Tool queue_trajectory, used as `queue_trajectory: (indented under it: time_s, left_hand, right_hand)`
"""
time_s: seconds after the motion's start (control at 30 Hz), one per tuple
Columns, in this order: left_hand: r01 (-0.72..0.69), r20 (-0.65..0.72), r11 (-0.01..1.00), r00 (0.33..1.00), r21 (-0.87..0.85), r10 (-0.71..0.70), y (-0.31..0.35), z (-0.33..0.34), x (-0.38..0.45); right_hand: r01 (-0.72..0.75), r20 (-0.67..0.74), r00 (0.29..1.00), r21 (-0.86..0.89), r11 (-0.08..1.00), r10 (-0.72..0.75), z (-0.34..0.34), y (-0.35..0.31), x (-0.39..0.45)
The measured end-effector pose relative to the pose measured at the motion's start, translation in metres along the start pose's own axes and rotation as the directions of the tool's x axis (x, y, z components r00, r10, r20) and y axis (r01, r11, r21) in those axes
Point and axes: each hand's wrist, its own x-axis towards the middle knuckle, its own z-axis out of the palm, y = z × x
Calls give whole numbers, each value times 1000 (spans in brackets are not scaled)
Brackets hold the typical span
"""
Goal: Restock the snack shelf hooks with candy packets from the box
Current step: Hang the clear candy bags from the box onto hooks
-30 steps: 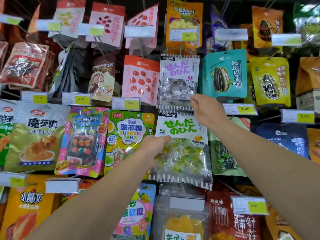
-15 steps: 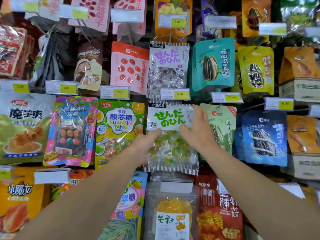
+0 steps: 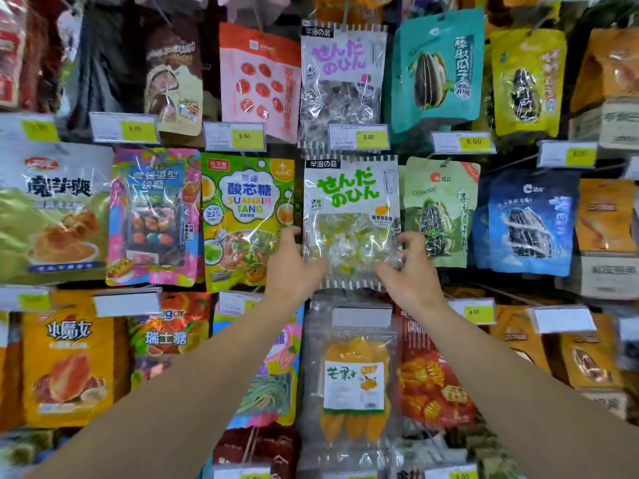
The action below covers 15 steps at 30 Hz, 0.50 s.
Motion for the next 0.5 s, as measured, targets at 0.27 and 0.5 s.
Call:
queue_trajectory:
  time_s: [0.27,0.5]
  left_hand:
    - [-106,194,955,980,277,53,-1,-16,10]
    - [-90,384,951,923,296,-32,-1,-40,2]
  right_hand:
    - [-29,14,999,-263,964,33,2,-20,1]
    - [-95,147,976,-370,924,159,-5,-43,-23]
